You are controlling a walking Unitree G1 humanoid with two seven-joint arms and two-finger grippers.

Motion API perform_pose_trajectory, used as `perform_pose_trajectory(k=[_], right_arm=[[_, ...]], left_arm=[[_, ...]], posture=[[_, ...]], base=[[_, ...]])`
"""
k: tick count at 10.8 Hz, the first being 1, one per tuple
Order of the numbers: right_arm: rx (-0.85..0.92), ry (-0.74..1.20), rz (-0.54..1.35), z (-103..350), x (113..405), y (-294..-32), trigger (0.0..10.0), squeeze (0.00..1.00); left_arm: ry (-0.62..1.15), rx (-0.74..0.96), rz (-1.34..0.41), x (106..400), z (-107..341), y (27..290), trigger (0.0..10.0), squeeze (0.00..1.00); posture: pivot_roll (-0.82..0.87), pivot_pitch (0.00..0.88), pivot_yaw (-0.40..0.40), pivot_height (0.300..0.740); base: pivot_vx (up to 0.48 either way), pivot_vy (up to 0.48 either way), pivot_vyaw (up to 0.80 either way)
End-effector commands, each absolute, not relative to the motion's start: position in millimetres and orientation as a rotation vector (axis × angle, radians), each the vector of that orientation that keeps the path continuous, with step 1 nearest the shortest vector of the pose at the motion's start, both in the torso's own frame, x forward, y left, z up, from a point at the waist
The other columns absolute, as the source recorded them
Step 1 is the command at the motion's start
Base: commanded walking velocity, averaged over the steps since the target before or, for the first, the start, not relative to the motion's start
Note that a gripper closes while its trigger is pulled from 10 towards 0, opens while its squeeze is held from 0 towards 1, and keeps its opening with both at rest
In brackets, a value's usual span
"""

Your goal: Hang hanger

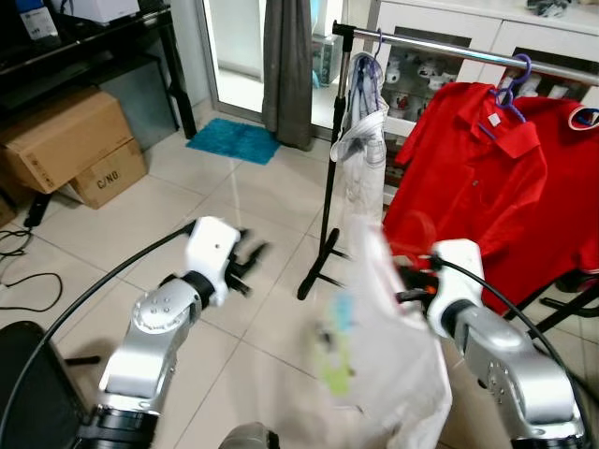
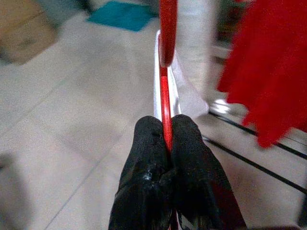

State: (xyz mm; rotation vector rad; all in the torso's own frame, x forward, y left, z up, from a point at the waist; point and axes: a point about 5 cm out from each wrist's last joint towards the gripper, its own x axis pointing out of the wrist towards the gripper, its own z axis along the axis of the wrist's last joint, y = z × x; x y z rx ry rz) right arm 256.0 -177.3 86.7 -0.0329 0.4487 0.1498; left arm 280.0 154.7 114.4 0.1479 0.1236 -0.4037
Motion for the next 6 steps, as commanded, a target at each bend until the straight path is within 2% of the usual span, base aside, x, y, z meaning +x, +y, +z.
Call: perform_pose_trajectory(k=[1,2,4,6], right_arm=[[-0.048,0.398,0.08,92.6,261.2,-181.1,4.5,0.0],[-0.05,0.387,0.057,94.2,264.1,-180.5,10.0,0.0],[0.011,0.371,0.012,95.9,266.9,-179.9,10.0,0.0],[0.07,0.34,-0.019,104.2,264.4,-182.6,10.0,0.0]], left_arm=[[0.095,0.113,-0.305,284.5,118.4,162.2,10.0,0.0],[0.087,0.103,-0.281,285.6,122.1,160.4,10.0,0.0],[0.068,0.144,-0.315,283.6,125.6,147.4,10.0,0.0],[0.059,0.106,-0.361,283.5,127.3,127.1,10.0,0.0]], posture=[[0.14,0.009,-0.005,0.74],[0.14,0.017,-0.013,0.74],[0.13,0.017,-0.006,0.74],[0.11,0.035,0.007,0.74]], base=[[0.0,0.0,0.0],[0.0,0.0,0.0],[0.0,0.0,0.0],[0.0,0.0,0.0]])
